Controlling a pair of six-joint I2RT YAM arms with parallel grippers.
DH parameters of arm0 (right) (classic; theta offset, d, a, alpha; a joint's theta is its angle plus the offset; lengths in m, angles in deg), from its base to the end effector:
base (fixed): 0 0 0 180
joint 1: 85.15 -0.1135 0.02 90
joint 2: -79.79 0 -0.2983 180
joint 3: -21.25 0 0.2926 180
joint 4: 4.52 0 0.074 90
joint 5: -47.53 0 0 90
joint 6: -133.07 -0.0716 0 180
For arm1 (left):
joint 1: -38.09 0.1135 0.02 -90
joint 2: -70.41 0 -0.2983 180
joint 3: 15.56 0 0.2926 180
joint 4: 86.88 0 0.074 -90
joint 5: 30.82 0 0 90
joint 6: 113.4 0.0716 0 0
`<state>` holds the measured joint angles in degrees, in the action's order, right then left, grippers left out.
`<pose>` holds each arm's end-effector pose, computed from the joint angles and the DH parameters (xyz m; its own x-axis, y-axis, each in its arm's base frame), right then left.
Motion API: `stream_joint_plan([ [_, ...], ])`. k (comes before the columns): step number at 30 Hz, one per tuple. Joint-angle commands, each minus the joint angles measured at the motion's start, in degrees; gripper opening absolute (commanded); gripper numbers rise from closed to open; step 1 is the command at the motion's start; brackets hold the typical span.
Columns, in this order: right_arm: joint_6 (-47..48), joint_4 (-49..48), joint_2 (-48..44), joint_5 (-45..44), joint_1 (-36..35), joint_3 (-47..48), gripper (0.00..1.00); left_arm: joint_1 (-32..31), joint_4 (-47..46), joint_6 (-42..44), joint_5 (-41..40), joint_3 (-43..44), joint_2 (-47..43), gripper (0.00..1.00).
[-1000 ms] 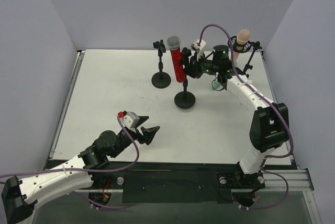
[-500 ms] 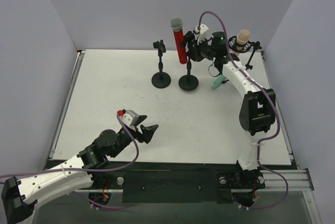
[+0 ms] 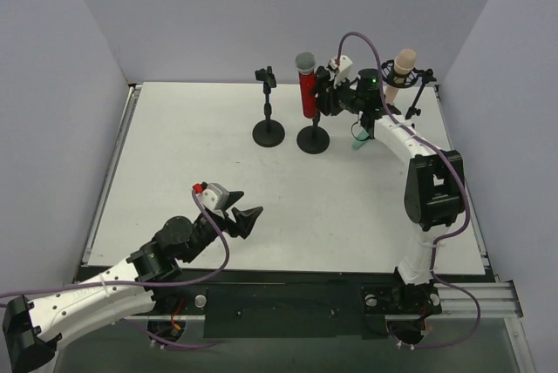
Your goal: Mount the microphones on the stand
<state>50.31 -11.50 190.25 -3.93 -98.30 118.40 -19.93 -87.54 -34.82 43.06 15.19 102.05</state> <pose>0.5140 0.1659 0.3113 -0.0081 -0.1031 -0.9946 -0.7883 0.6127 -0.0571 0.1235 -0.1603 0.2649 -0.1343 -0.1440 -0.9804 0.6542 0.7302 -0.1969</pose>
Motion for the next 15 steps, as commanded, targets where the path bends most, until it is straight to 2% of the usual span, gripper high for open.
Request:
stream_joint_plan([
  [1,-0.4,-4.8,-5.3,2.6,1.0,-3.1,0.26,0.0,-1.2,-0.3,-0.1,1.2,-2.0,0.76],
  [4,0.0,-4.2,-6.1,2.7,1.2,-4.2,0.31,0.0,-1.4,-0.7,-0.1,0.6,-3.0,0.76],
  [11,0.4,-2.4,-7.7,1.9,2.2,-5.1,0.53,0.0,-1.2,-1.3,0.2,0.3,-4.9,0.76],
  [15,2.2,0.9,-9.6,1.8,2.9,-6.0,0.62,0.0,-1.3,-1.3,0.0,0.2,-5.6,0.76],
])
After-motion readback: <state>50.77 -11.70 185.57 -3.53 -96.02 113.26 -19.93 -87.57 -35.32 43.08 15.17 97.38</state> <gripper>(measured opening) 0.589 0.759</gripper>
